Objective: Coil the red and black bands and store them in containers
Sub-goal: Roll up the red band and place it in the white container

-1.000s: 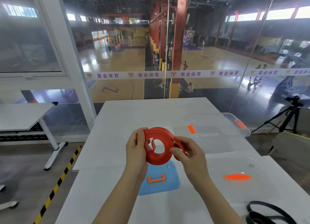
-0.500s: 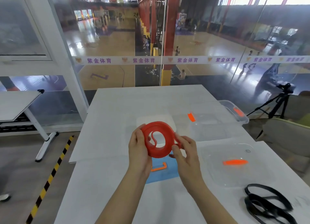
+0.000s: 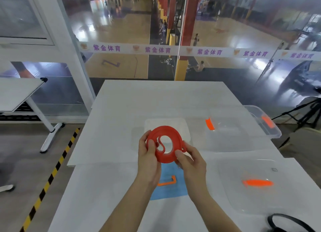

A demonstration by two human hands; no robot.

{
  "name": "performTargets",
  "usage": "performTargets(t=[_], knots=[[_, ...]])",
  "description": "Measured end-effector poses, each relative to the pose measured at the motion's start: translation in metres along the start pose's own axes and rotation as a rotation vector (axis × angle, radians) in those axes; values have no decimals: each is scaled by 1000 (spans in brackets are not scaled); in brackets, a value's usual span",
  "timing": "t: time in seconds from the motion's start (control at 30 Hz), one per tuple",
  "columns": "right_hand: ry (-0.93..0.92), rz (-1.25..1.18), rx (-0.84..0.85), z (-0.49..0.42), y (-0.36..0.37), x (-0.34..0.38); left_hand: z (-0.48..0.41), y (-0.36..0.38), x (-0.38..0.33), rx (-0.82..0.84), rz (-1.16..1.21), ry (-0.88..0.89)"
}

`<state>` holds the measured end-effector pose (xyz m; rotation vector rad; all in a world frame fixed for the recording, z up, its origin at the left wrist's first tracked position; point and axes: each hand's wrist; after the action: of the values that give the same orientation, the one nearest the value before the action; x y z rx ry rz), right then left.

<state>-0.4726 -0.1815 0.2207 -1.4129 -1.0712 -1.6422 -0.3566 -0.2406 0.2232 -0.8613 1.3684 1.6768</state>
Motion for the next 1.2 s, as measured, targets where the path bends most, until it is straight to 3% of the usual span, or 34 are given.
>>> performTargets(t=[0.3,0.43,0.57,0.73,0.93,1.07,1.2], knots=[[186,-50,106,-126,13,-26,-111,2,33,-39,-125,-124],[245,0,96,-191,18,-46,-156,-6,40,-5,-454,-101],[268,121,131,-254,21,-75,-214,-33,65,-105,-875,-24],[282,300,187,-313,30,-122,-264,-47,99,-142,-1070,-105],[330,436,269,-360,45,-176,-283,-45,128,-84,-954,-255],[430,472,330,-375,50,-208,-284,-43,144,-191,-609,-412],[502,460,341,-388,50,-227,-294,-51,162,-250,-551,-458]])
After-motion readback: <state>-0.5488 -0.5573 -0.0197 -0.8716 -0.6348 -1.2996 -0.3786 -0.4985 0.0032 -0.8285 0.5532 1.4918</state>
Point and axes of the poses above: each hand's wrist, its own z-axis away from the middle knuckle, its own y-axis out of the palm, x = y × z, and after that the axes turned 3 degrees about x, right-handed
